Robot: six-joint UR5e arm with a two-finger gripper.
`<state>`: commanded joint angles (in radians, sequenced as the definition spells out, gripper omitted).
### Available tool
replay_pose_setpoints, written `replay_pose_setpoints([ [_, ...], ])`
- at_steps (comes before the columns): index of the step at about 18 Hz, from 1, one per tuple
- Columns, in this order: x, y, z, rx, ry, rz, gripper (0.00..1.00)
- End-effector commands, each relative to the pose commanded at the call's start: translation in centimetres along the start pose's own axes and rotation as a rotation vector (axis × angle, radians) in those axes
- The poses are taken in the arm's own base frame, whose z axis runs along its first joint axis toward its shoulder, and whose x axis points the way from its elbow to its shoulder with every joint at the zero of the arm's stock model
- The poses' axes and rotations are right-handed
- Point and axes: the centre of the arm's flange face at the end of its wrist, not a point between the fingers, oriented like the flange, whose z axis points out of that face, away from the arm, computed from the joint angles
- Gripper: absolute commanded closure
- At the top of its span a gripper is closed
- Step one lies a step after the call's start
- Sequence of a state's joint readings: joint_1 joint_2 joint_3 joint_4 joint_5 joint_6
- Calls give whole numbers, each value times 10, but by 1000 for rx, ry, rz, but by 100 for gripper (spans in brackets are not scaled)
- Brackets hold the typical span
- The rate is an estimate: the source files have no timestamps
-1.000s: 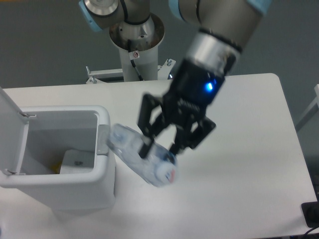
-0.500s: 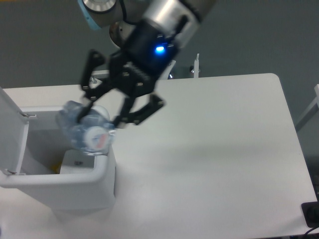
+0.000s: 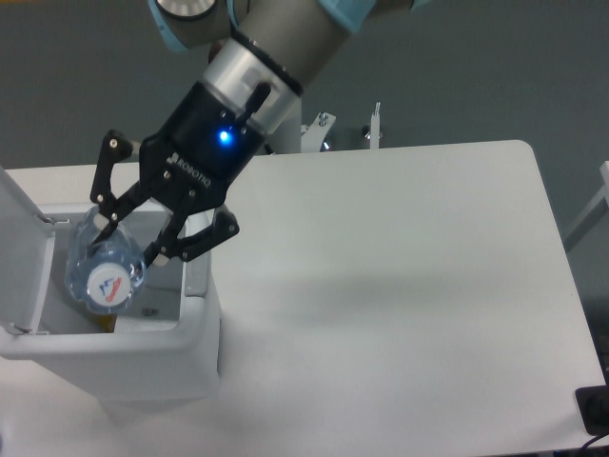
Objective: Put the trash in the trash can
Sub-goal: 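Lower the bottle into the bin and open the gripper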
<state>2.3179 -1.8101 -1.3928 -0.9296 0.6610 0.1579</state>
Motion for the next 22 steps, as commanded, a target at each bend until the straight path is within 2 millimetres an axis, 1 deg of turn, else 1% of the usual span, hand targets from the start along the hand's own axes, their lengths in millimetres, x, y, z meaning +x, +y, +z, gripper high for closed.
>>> replay_pose_setpoints([
  [1, -1, 4, 5, -11, -7, 5, 54],
  [3, -1, 7, 7, -16, -10, 2, 54],
  [13, -12, 6, 16, -16, -24, 9, 54],
  [19, -12, 6, 16, -17, -24, 9, 51],
  [20, -12, 6, 16, -17, -24, 14, 50],
  [21, -13, 7, 17, -18, -24, 22, 47],
  [22, -15, 6, 18, -20, -25, 20, 41],
])
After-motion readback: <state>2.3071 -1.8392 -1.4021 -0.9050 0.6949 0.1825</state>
